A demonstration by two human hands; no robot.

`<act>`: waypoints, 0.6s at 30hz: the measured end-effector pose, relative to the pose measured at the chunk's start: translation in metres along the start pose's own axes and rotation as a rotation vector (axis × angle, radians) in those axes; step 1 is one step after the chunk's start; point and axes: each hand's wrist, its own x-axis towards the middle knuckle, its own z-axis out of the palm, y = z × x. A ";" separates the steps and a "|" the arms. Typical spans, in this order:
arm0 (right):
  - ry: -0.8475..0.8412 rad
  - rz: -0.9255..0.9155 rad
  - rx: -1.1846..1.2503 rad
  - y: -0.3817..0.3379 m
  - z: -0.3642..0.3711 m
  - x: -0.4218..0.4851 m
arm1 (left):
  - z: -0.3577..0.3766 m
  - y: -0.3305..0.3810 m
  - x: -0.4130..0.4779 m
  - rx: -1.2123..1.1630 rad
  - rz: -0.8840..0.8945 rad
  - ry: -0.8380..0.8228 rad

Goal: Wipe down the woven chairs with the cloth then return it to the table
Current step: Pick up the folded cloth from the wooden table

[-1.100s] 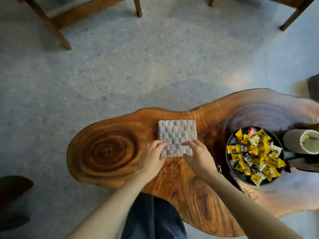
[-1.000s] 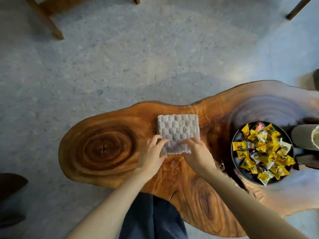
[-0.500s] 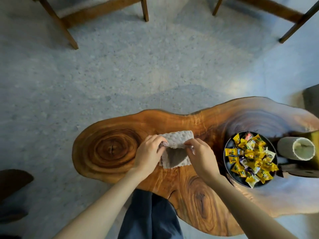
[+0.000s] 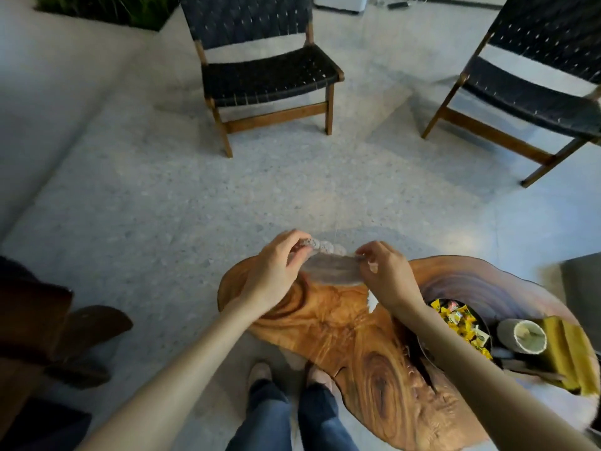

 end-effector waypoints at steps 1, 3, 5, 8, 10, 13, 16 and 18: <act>-0.008 -0.016 0.008 -0.012 0.000 0.002 | -0.016 0.000 -0.001 0.010 0.016 0.011; -0.028 -0.038 0.025 -0.034 0.003 0.008 | -0.043 -0.003 -0.002 0.029 0.029 0.041; -0.043 -0.057 0.060 -0.062 0.012 0.018 | -0.075 -0.017 -0.006 0.056 0.028 0.064; -0.047 -0.105 0.081 -0.098 0.030 0.033 | -0.114 -0.042 -0.009 0.087 0.005 0.062; -0.047 -0.145 0.063 -0.131 0.051 0.050 | -0.148 -0.070 -0.008 0.105 -0.024 0.065; -0.068 -0.192 0.021 -0.179 0.088 0.082 | -0.199 -0.115 0.001 0.117 -0.060 0.064; -0.120 -0.219 -0.015 -0.222 0.121 0.111 | -0.250 -0.154 0.014 0.111 -0.076 0.042; -0.143 -0.225 -0.018 -0.250 0.135 0.129 | -0.283 -0.175 0.024 0.102 -0.082 0.028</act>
